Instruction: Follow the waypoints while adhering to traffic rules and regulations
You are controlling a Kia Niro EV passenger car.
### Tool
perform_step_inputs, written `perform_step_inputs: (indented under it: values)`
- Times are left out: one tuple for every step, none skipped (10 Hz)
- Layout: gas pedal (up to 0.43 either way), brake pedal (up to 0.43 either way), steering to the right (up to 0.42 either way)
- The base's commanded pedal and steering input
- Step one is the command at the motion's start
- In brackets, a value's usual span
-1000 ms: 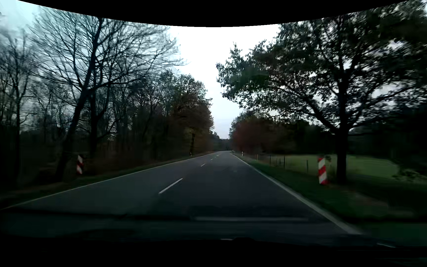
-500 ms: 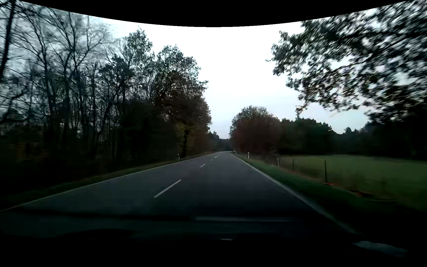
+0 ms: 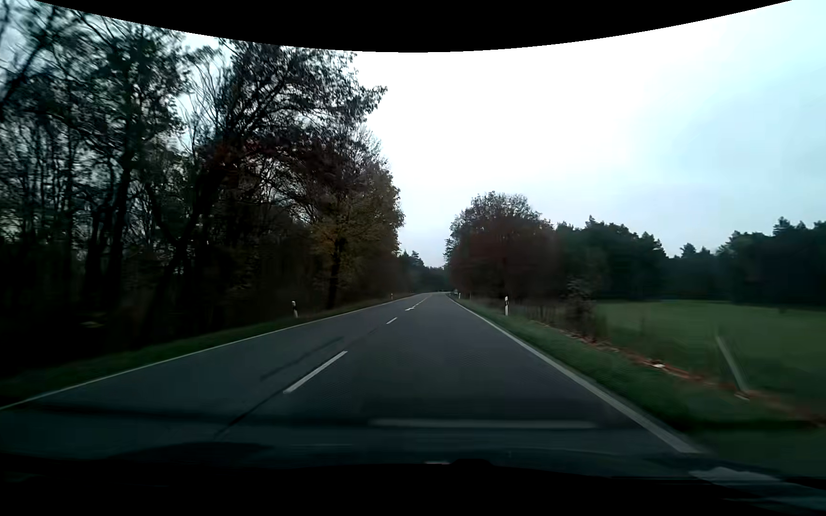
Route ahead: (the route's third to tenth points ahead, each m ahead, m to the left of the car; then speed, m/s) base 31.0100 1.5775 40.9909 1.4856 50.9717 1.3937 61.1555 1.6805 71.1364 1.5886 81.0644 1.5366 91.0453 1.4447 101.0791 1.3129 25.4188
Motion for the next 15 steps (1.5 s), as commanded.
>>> perform_step_inputs:
  values:
    - [0.339, 0.000, 0.000]
    - [0.339, 0.000, 0.000]
    - [0.339, 0.000, 0.000]
    - [0.339, 0.000, 0.000]
    - [0.339, 0.000, 0.000]
    - [0.339, 0.000, 0.000]
    - [0.350, 0.000, 0.000]
    - [0.350, 0.000, 0.000]
    - [0.350, 0.000, 0.000]
    - [0.350, 0.000, 0.000]
    - [0.350, 0.000, 0.000]
    - [0.350, 0.000, 0.000]
    - [0.350, 0.000, 0.000]
    - [0.350, 0.000, 0.001]
    - [0.350, 0.000, 0.001]
